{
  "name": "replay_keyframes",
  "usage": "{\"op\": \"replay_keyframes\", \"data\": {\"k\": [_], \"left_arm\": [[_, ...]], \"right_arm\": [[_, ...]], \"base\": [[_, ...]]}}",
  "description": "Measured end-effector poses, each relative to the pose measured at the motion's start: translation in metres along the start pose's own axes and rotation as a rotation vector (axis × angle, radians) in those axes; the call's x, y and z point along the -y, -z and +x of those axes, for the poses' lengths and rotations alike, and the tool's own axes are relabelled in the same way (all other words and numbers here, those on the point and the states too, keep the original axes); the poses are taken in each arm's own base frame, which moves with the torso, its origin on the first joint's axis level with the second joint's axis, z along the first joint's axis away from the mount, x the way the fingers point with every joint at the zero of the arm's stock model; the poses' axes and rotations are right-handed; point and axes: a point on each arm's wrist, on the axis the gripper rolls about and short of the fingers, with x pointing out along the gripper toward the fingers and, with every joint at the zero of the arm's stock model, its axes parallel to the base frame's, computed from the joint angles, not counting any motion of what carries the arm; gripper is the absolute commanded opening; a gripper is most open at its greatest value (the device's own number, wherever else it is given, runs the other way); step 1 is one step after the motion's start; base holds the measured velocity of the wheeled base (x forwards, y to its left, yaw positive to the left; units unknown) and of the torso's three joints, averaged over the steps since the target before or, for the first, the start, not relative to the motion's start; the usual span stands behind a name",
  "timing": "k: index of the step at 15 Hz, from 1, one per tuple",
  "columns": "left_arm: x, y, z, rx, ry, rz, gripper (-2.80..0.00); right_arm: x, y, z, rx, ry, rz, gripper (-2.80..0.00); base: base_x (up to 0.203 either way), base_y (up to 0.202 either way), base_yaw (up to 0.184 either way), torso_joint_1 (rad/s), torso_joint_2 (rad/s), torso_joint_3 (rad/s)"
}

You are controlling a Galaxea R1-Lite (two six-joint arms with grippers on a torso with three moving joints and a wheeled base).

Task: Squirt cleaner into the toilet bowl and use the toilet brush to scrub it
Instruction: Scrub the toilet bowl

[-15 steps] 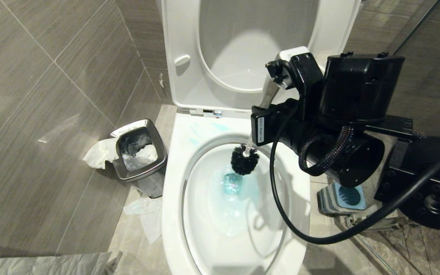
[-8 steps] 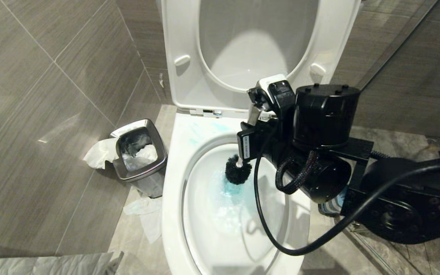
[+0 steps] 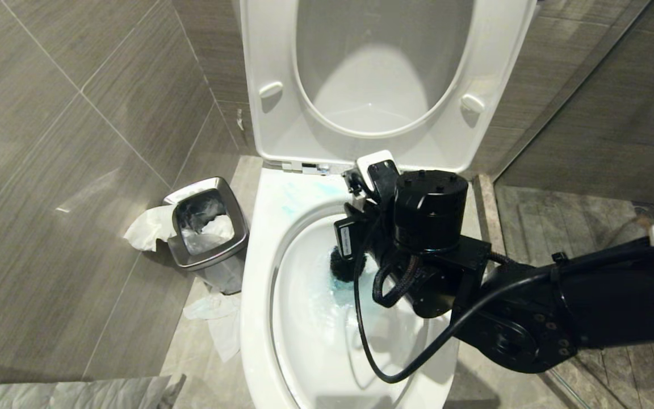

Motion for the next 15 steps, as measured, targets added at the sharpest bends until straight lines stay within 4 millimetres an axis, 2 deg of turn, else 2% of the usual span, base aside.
{"op": "replay_keyframes", "data": {"k": [4,7,10,15], "left_arm": [[0.0,0.0,0.0,0.0,0.0,0.0,-2.8],[0.0,0.0,0.0,0.0,0.0,0.002,-2.8],[0.0,0.0,0.0,0.0,0.0,0.001,-2.8],[0.0,0.0,0.0,0.0,0.0,0.0,-2.8]], "right_arm": [[-0.006,0.019,0.008,0.003,0.013,0.002,-2.8],[-0.006,0.021,0.009,-0.002,0.019,-0.002,-2.8],[-0.001,0.009,0.002,0.011,0.025,0.002,-2.8],[0.008,-0.021,-0.028,0.011,0.031,-0.004,-2.8]], "base": [[0.0,0.0,0.0,0.0,0.0,0.0],[0.0,0.0,0.0,0.0,0.0,0.0],[0.0,0.0,0.0,0.0,0.0,0.0],[0.0,0.0,0.0,0.0,0.0,0.0]]}}
